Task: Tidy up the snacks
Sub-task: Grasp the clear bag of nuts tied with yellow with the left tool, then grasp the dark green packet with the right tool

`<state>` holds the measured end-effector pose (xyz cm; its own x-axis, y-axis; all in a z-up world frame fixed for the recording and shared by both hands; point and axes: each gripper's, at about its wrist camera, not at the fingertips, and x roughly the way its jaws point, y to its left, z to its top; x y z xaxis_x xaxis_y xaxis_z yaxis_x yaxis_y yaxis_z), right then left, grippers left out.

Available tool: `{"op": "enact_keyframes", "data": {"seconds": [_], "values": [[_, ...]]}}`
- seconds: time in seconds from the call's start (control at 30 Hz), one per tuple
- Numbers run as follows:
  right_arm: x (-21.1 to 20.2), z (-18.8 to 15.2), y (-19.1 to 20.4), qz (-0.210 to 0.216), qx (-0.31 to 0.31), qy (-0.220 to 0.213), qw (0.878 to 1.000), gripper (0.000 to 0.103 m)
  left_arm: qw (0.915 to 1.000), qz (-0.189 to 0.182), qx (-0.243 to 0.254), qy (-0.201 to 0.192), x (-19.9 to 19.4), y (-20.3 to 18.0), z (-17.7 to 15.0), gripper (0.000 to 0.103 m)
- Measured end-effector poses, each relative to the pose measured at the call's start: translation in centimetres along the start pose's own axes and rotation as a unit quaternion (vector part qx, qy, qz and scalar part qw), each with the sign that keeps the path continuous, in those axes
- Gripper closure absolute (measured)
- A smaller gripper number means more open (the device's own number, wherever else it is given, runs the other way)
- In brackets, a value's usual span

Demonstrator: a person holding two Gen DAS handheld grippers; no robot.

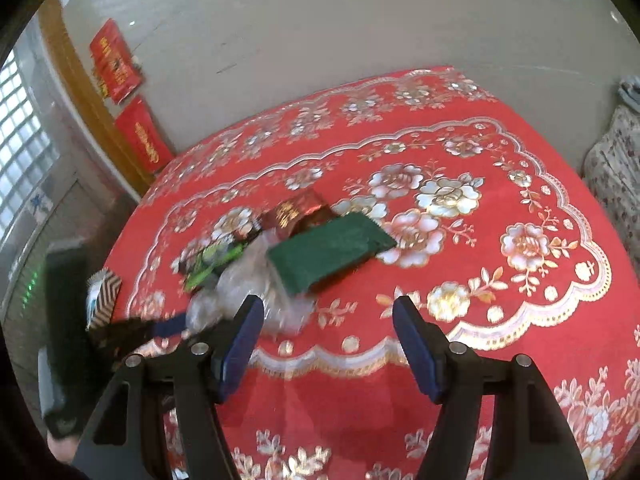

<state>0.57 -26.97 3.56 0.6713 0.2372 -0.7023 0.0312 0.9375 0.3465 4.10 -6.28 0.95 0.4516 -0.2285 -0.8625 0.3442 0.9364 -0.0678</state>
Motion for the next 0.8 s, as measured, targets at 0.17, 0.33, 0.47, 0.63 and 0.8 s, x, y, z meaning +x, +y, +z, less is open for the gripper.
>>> {"op": "enact_keyframes", "data": {"seconds": [0.17, 0.33, 0.47, 0.63, 0.8], "values": [[2.1, 1.3, -0.9, 0.011, 0.041, 0.032, 0.999, 0.034, 0.9999, -0.001, 0.009, 0.006, -1.8, 0.7, -2.9, 0.072], [4.3, 2.3, 0.0, -0.039, 0.038, 0.043, 0.998, 0.034, 0.9999, -0.009, 0.009, 0.011, -3.4, 1.7, -5.4, 0.072], [6.7, 3.1, 1.4, -0.092, 0.027, 0.047, 0.994, 0.034, 0.9999, -0.013, 0.003, 0.011, -4.1, 2.4, -6.5, 0.072], [9.6, 3.1, 3.5, -0.158, 0.005, 0.055, 0.986, 0.032, 0.9998, -0.013, 0.008, 0.009, -4.3, 2.5, -6.8, 0.072], [9.8, 2.5, 4.1, -0.175, -0.059, 0.049, 0.982, 0.037, 0.9995, -0.014, 0.024, 0.013, -4.2, 2.5, -6.5, 0.071]]}}
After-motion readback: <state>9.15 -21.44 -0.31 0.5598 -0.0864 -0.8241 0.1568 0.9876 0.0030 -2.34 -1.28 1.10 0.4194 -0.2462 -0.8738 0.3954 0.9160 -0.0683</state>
